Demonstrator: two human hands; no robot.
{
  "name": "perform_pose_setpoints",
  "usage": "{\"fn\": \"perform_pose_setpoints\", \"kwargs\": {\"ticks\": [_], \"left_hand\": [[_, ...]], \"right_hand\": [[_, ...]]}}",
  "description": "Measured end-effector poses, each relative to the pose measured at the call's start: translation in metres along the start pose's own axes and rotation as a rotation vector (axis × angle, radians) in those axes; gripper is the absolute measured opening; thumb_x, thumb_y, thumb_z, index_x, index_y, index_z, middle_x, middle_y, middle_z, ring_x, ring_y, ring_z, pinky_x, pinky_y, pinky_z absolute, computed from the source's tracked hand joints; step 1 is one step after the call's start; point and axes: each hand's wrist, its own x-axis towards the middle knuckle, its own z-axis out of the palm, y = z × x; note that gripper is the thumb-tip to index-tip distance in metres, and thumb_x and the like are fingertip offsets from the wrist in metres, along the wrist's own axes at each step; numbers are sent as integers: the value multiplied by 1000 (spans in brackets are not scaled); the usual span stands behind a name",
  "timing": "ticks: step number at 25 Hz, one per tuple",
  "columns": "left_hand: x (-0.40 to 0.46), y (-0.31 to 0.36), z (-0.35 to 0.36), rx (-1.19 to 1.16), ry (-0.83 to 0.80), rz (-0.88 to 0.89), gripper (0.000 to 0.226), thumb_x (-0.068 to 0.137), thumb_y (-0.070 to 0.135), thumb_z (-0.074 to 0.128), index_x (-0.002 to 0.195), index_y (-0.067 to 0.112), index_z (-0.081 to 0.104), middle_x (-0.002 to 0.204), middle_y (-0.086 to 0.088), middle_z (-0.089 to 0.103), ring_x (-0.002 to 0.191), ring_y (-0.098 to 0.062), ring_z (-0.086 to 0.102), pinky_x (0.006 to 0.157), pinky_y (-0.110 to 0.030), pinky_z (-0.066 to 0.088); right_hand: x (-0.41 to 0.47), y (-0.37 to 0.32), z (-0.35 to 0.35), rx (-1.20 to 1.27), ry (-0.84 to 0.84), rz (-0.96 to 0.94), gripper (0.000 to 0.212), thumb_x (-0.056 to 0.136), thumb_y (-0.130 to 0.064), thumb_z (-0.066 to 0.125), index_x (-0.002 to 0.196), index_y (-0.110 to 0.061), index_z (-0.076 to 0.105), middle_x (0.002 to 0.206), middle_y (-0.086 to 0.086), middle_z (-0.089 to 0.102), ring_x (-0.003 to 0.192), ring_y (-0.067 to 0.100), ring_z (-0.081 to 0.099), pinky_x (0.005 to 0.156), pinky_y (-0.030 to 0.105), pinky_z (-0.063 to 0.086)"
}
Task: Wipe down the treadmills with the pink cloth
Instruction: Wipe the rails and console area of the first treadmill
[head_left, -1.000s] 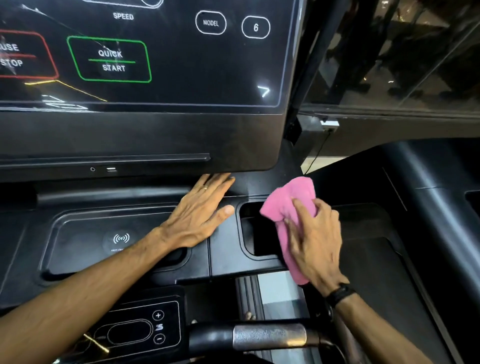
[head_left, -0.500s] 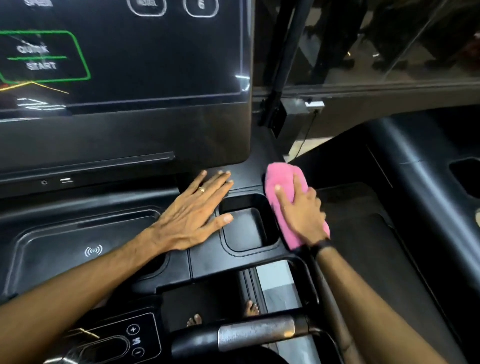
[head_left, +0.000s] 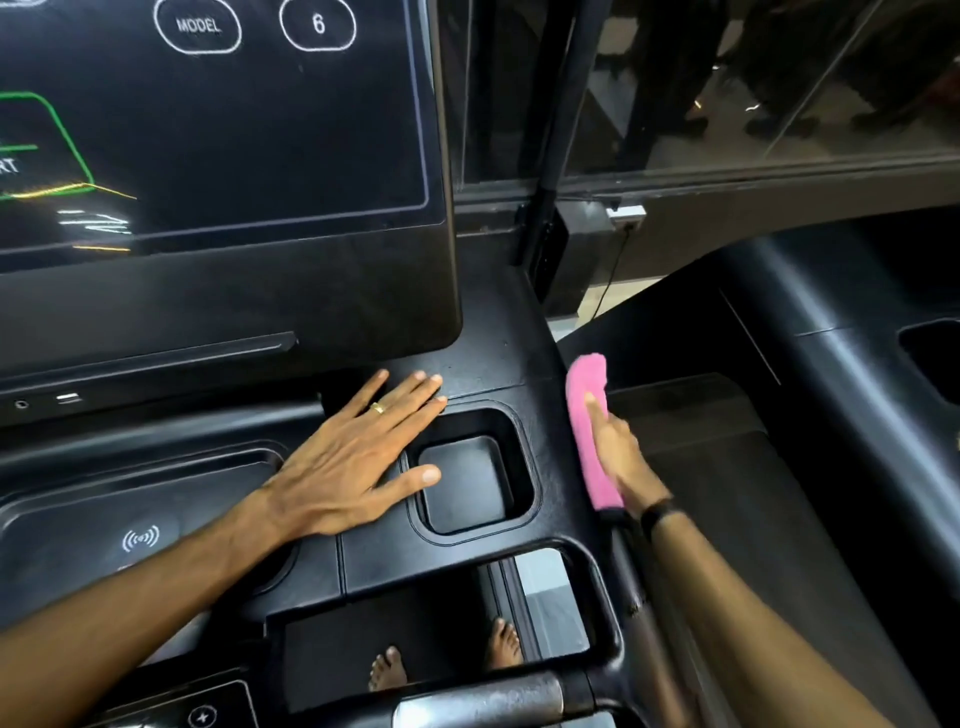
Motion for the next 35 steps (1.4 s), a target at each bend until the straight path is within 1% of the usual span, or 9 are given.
{"fn": "perform_pose_setpoints", "kwargs": {"ticks": [2, 7, 12, 15, 18, 21, 24, 30, 35], "left_hand": [[0, 0, 0, 5, -10, -5, 74, 101, 63, 21, 158, 16, 13, 167, -2, 6, 153, -11, -1, 124, -44, 2], [0, 1, -2, 9, -9, 4, 74, 102, 61, 23, 158, 14, 17, 167, -4, 7, 154, -16, 3, 124, -48, 5], [2, 3, -2, -9, -12, -18, 73, 101, 62, 25, 158, 17, 17, 167, -3, 5, 154, -15, 3, 123, -49, 6], [2, 3, -4, -17, 2, -24, 71, 101, 60, 28, 157, 17, 20, 167, -3, 5, 154, -17, 2, 123, -49, 5], [1, 3, -4, -16, 17, -20, 71, 101, 59, 30, 156, 15, 25, 167, -3, 8, 154, -20, 4, 122, -51, 7], [1, 2, -4, -21, 37, -15, 70, 100, 59, 32, 154, 15, 33, 166, -4, 13, 154, -20, 7, 122, -52, 9], [0, 1, -3, -50, 75, -17, 66, 99, 58, 36, 147, 15, 46, 165, -4, 18, 154, -20, 10, 122, -51, 10], [-2, 1, -3, -87, 140, -18, 58, 98, 54, 40, 133, 12, 61, 158, -7, 36, 150, -23, 24, 123, -50, 13], [-13, 5, -10, -49, 319, -26, 52, 100, 51, 36, 103, 12, 70, 114, -4, 62, 102, -24, 57, 94, -43, 40]], "right_hand": [[25, -29, 5, 3, -31, -13, 72, 101, -63, 31, 155, -17, 33, 156, 17, 40, 142, 36, 38, 118, 42, 28], [-48, 3, 12, -364, 17, -547, 77, 87, -80, 19, 155, -51, -2, 168, 10, 3, 155, 29, 4, 121, 52, 13], [-13, 32, -5, 75, -128, -316, 74, 91, -73, 43, 155, -40, 29, 157, -5, 39, 146, 23, 34, 118, 39, 25], [41, -35, 8, 42, -8, -251, 78, 87, -77, 39, 151, -31, 42, 144, 11, 51, 140, 33, 41, 116, 40, 31], [38, -82, 23, -347, 179, -484, 70, 94, -69, 37, 154, -34, 32, 125, 16, 45, 122, 37, 42, 105, 48, 36], [-37, -47, 25, -530, 255, -773, 68, 94, -70, 31, 152, -34, 32, 126, 8, 40, 115, 29, 41, 94, 43, 37], [-56, -14, 19, -518, 189, -623, 77, 85, -82, 34, 152, -48, 21, 155, 12, 23, 135, 36, 33, 104, 53, 34], [58, -148, 45, -374, 68, -436, 80, 91, -77, 34, 158, -42, 10, 160, 26, 21, 145, 48, 22, 113, 65, 21], [-5, -83, 42, -562, 37, -667, 65, 98, -69, 26, 156, -51, 2, 167, 13, -12, 153, 40, -9, 118, 68, 6]]}}
